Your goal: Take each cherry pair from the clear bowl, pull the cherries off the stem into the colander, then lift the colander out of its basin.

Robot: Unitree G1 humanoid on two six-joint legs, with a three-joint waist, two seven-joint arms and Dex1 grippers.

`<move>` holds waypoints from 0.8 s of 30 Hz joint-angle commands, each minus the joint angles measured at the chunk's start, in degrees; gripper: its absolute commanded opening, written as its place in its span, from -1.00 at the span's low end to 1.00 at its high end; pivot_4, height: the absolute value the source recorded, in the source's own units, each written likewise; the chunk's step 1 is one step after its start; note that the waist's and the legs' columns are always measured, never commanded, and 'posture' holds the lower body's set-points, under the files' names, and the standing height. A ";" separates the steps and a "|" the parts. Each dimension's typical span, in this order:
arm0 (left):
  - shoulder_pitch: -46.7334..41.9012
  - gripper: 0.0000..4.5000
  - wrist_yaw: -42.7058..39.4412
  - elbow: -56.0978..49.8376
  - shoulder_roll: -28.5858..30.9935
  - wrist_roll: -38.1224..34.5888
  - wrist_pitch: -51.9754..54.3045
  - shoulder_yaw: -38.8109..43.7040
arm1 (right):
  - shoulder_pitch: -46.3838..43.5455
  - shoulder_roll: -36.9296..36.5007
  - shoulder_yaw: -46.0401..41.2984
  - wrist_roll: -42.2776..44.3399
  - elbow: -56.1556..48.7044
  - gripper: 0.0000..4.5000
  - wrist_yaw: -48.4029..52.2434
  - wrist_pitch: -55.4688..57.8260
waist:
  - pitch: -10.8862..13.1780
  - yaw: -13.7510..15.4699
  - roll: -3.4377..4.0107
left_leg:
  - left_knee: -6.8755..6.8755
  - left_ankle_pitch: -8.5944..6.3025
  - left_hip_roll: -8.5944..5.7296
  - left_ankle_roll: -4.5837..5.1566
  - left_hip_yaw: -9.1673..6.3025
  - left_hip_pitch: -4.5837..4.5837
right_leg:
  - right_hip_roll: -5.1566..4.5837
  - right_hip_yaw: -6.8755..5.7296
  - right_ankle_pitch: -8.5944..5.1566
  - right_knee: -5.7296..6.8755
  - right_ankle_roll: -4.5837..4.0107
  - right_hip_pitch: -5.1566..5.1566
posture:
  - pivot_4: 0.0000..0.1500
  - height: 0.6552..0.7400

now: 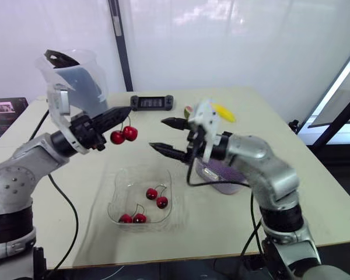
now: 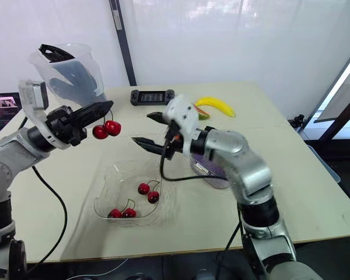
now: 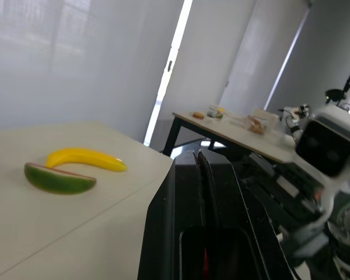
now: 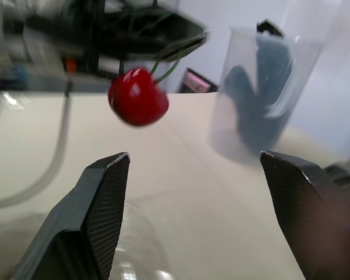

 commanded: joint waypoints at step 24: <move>1.70 -1.00 -1.79 -5.74 -1.14 1.26 -0.52 -2.75 | -4.62 11.37 -4.55 22.61 4.82 0.10 -20.78 21.05 | 0.01 -0.11 0.02 | 0.01 -0.02 -0.02 0.03 0.03 -0.02 | 0.02 0.01 0.00 0.00 0.00 -0.03 | 1.00 1.00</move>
